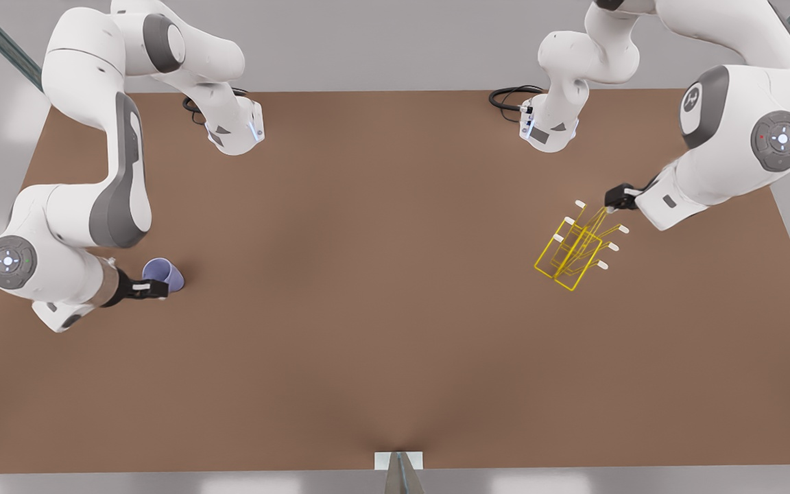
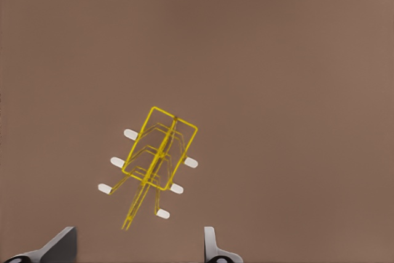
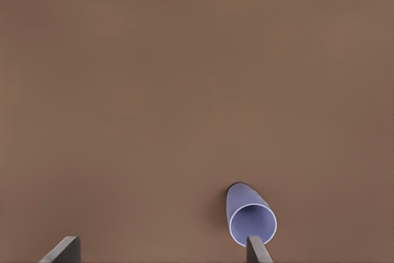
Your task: Place the cup on the cup holder
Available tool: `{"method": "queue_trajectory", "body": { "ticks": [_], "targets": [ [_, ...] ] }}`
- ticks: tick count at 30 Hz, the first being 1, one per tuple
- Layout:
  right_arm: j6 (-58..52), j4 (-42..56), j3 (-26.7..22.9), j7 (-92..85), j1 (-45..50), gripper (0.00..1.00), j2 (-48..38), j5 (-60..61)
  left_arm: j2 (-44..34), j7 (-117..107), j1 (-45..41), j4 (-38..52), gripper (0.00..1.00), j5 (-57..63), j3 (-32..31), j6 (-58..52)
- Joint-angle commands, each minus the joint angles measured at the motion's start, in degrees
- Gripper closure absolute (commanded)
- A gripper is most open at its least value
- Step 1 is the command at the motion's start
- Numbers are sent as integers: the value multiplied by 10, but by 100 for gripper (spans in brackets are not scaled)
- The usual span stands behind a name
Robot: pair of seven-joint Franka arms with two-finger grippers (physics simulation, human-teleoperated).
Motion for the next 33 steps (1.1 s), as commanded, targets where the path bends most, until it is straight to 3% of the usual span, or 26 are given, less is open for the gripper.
{"method": "queue_trajectory", "body": {
  "ticks": [1,4,9,20,33],
  "targets": [
    [66,1,0,-8,0,0,-1,1,2,13,-3,1,0,1,0,52],
    [62,-7,0,-9,5,0,-5,-1,1,13,-1,1,0,-2,4,50],
    [140,-242,2,-6,9,0,-112,36,0,17,1,-4,0,1,4,32],
    [206,-404,-5,-10,-25,0,-110,44,8,21,2,-8,0,-3,3,21],
    [261,-454,-9,-18,-76,0,-77,23,11,23,-1,-11,0,-17,-4,-2]
  ]
}}
